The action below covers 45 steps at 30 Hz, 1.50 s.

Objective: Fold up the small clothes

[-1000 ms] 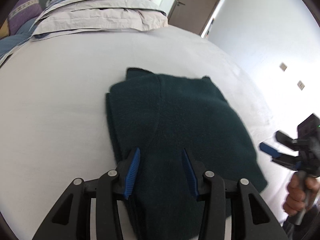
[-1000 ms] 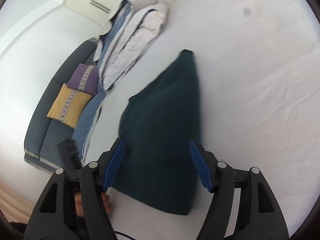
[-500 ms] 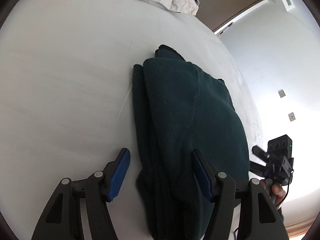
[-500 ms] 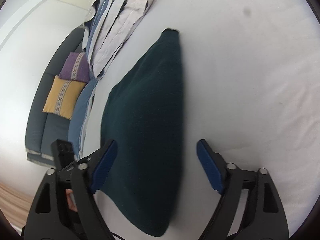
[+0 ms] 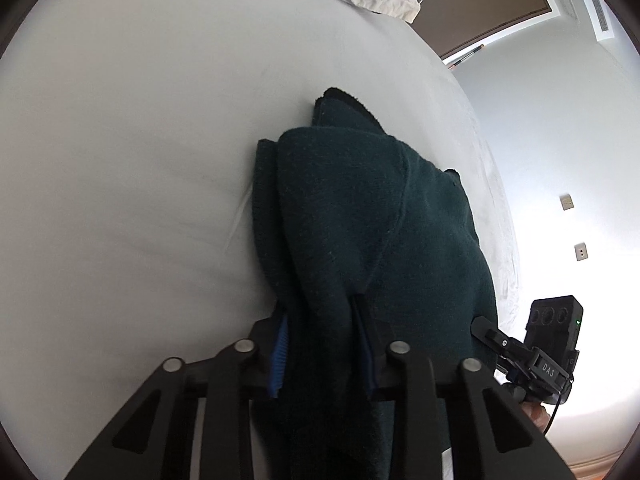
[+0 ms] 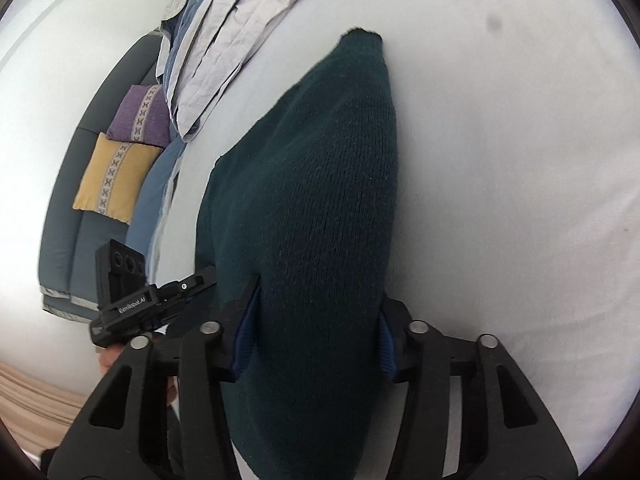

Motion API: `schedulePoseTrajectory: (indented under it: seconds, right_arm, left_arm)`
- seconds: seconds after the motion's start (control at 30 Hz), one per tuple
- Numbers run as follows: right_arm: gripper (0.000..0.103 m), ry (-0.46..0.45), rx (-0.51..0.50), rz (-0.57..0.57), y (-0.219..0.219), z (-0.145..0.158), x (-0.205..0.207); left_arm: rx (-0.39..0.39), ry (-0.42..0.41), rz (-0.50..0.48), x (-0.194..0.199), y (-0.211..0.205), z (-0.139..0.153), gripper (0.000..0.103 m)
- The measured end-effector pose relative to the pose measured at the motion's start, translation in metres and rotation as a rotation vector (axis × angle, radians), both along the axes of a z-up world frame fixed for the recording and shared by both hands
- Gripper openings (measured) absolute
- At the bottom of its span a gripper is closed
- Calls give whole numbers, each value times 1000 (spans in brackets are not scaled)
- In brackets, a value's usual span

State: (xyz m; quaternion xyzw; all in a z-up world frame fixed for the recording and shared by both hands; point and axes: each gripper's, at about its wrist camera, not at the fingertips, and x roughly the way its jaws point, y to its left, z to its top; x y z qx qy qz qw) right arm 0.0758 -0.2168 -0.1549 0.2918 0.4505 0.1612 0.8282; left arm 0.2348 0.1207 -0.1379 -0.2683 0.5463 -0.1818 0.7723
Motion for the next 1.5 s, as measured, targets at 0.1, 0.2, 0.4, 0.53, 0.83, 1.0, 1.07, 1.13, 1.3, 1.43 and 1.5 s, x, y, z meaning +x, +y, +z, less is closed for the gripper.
schedulePoseTrajectory:
  seconds: [0.1,0.2,0.4,0.53,0.83,1.0,1.07,1.13,1.3,1.43,1.5]
  right_arm:
    - [39,-53,-62,5,12,25,-11]
    - [38,-115,-86,21,18,53,-32]
    - [38,-178,-71,47,8,89,-95]
    - [38,-180,-58,43,0,84,-143]
    - [44,-60,17,-78,-38,-15,-196]
    - [50,-124,48,-107,-38,-21,-209]
    - [54,-105,10,-122,-34,-14,-210]
    - [56,-103,-3,-151,-39,-6,-218]
    - [56,-163,-57,-264,-68,21,-260]
    - [60,-234,-204,-328,-59,54,-288]
    - [66,-290,-308,-346,-50,75,-299]
  left_arm:
    - [54,-35,-4,-14,-5,21,24]
    - [51,-77,-35,-34,-16,48,24]
    - [120,-193,-113,-103,-48,95,24]
    - [139,-209,-148,-148,-61,99,24]
    - [233,-117,-160,-189,-74,24,34]
    - [267,-145,-145,-200,-67,30,42]
    - [273,-158,-135,-203,-64,34,42]
    - [286,-193,-105,-209,-59,46,42]
    - [389,-380,-14,-249,-53,87,68]
    - [572,-614,77,-296,-64,128,103]
    - [642,-723,115,-323,-65,147,103]
